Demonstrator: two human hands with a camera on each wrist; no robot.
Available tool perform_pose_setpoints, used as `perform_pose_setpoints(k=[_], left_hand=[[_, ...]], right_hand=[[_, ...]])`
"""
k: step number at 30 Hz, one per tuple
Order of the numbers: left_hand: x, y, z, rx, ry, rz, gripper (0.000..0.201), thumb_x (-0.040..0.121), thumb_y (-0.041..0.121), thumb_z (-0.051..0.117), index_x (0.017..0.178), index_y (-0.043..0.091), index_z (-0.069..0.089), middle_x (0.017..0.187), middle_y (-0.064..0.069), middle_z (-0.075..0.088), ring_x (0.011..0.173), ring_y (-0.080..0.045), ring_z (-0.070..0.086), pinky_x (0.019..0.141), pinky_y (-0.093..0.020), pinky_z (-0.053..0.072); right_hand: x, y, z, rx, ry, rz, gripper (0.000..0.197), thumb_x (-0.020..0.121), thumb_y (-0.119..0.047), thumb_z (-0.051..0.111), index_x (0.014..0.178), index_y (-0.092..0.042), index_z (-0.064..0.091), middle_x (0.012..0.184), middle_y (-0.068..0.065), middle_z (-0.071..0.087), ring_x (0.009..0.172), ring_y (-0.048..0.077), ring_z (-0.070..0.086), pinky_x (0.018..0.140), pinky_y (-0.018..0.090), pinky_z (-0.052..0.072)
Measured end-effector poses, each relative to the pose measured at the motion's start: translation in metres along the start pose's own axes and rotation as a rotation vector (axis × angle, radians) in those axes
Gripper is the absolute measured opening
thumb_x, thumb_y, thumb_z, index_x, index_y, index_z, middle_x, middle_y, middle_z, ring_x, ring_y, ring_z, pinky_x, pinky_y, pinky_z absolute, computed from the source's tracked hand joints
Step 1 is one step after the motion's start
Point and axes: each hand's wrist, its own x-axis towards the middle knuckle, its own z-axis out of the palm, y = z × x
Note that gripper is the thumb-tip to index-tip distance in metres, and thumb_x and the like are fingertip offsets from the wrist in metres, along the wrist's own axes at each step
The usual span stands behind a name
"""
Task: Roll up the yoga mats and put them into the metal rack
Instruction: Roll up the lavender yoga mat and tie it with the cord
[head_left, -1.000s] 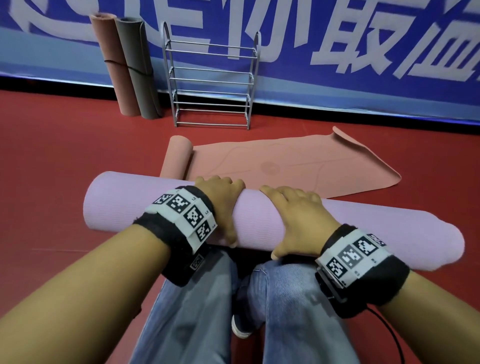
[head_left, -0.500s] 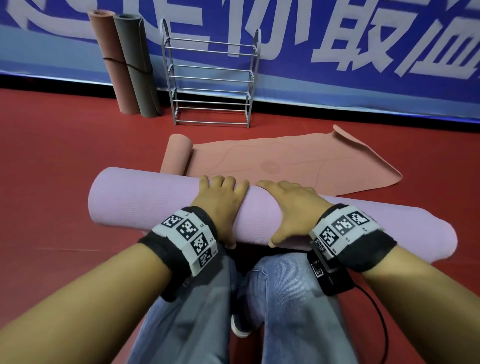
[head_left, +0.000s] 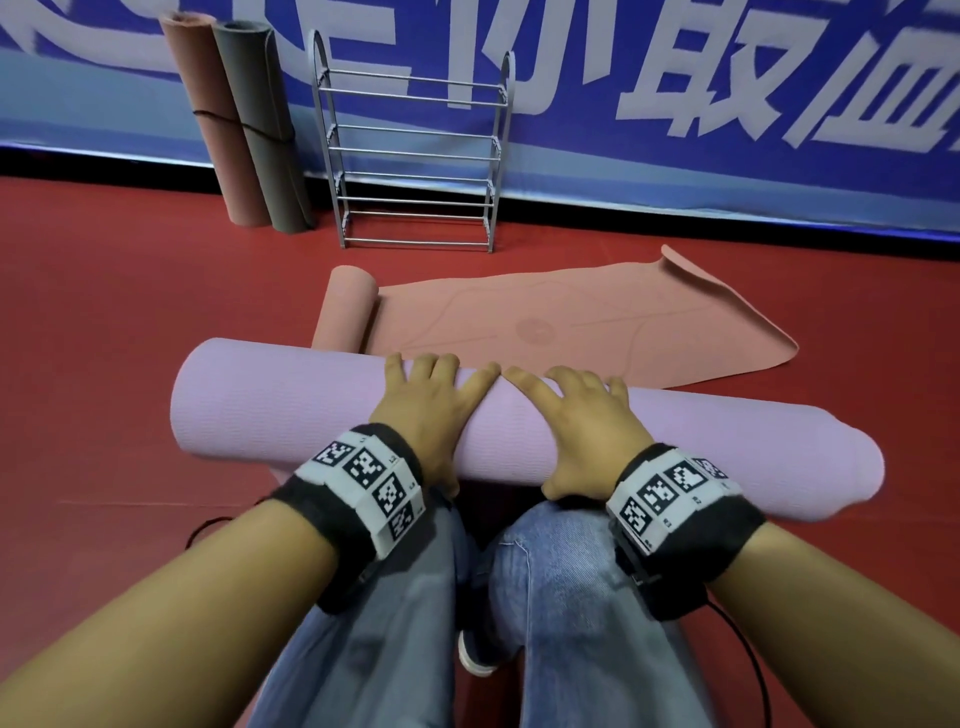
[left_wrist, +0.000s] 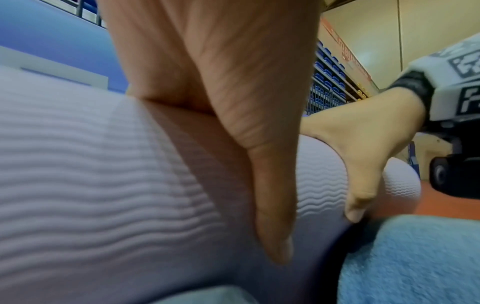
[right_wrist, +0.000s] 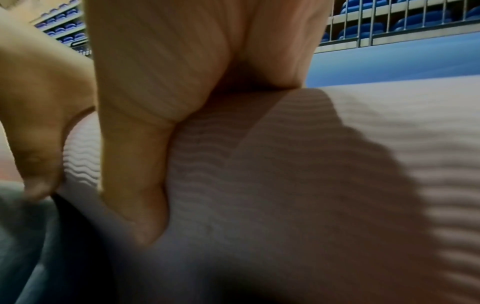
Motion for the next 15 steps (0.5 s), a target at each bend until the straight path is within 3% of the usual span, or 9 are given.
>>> perform_pose_setpoints(k=[4,9,15], left_hand=[[0.001,-0.003,-0.015,-0.049,0.012,0.009,0.117,0.054,0.049,0.083,0.146,0.031,0.013,0.135,-0.007,0.044,0.123,-0.030,0.043,0.105,-0.058,0.031],[-0.014,-0.003,-0.033,-0.061,0.060,0.028,0.104,0.051,0.050,0.079,0.139,0.035,0.026,0.125,-0.002,0.052,0.112,-0.029,0.051,0.102,-0.054,0.033],[-0.031,-0.007,-0.064,-0.158,-0.027,0.069,0.093,0.047,0.050,0.083,0.127,0.037,0.037,0.104,0.004,0.059,0.098,-0.023,0.059,0.101,-0.052,0.034]], right_hand=[[0.001,0.003,-0.015,0.021,-0.042,-0.011,0.130,0.054,-0.045,0.085,0.149,-0.043,-0.004,0.137,0.004,0.042,0.121,0.027,0.041,0.100,0.049,0.034],[-0.014,0.009,-0.037,0.028,-0.056,-0.035,0.129,0.051,-0.046,0.087,0.148,-0.045,0.002,0.124,-0.001,0.050,0.114,0.024,0.044,0.090,0.043,0.037],[-0.025,0.013,-0.070,0.126,-0.158,-0.103,0.126,0.045,-0.041,0.091,0.143,-0.048,0.012,0.112,-0.003,0.056,0.101,0.022,0.054,0.087,0.042,0.048]])
